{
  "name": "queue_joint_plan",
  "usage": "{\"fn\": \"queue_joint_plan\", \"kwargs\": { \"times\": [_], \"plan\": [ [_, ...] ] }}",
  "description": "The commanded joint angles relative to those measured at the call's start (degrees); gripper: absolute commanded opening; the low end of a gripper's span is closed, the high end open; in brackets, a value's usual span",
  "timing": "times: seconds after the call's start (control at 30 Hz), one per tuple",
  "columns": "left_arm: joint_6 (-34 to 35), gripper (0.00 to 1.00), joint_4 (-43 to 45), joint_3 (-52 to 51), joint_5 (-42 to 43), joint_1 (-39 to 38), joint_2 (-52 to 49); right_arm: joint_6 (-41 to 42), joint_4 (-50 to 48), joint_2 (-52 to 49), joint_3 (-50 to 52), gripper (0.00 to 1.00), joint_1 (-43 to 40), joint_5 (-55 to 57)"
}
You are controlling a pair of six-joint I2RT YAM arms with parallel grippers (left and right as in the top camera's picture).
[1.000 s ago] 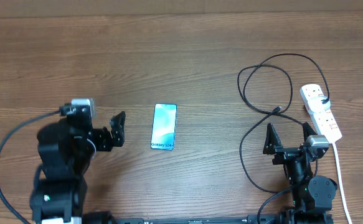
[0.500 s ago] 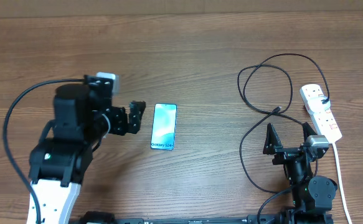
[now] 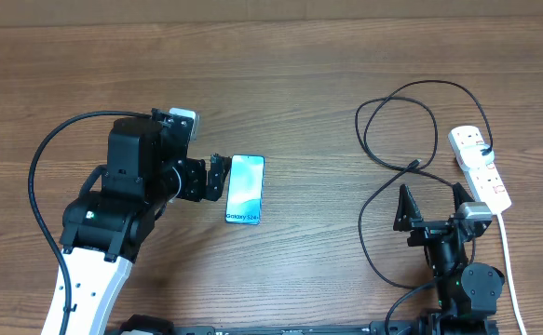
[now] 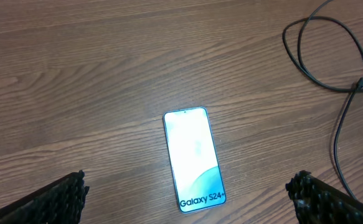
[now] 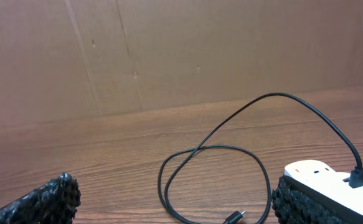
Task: Plug charger to phone and switch on socket
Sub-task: 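Move the left gripper forward over the blue Galaxy phone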
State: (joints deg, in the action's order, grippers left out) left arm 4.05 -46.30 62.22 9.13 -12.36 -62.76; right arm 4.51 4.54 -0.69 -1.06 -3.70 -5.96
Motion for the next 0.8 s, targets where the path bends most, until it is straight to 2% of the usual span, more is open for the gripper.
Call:
{"fn": "queue_joint_plan", "kwargs": {
  "times": [0.0, 0.37, 0.6, 0.77],
  "plan": [
    [-0.7, 0.99, 0.1, 1.7, -0.7, -0.2, -0.2, -0.1, -0.3, 0.5, 0.6, 1.0, -0.1, 0.4],
    [-0.6, 0.99, 0.6, 1.7, -0.1, -0.2, -0.3, -0.1, -0.3, 0.5, 0.6, 1.0, -0.1, 0.4],
    [2.8, 1.0, 1.0, 3.4, -0.3, -0.2, -3.8, -0.1, -0.3, 0.5, 0.6, 1.0, -0.1, 0.4],
    [2.8, 1.0, -1.4, 7.8, -0.4, -0.2, -7.9, -0.1, -0.3, 0.5, 0.6, 1.0, -0.1, 0.4]
  ]
}}
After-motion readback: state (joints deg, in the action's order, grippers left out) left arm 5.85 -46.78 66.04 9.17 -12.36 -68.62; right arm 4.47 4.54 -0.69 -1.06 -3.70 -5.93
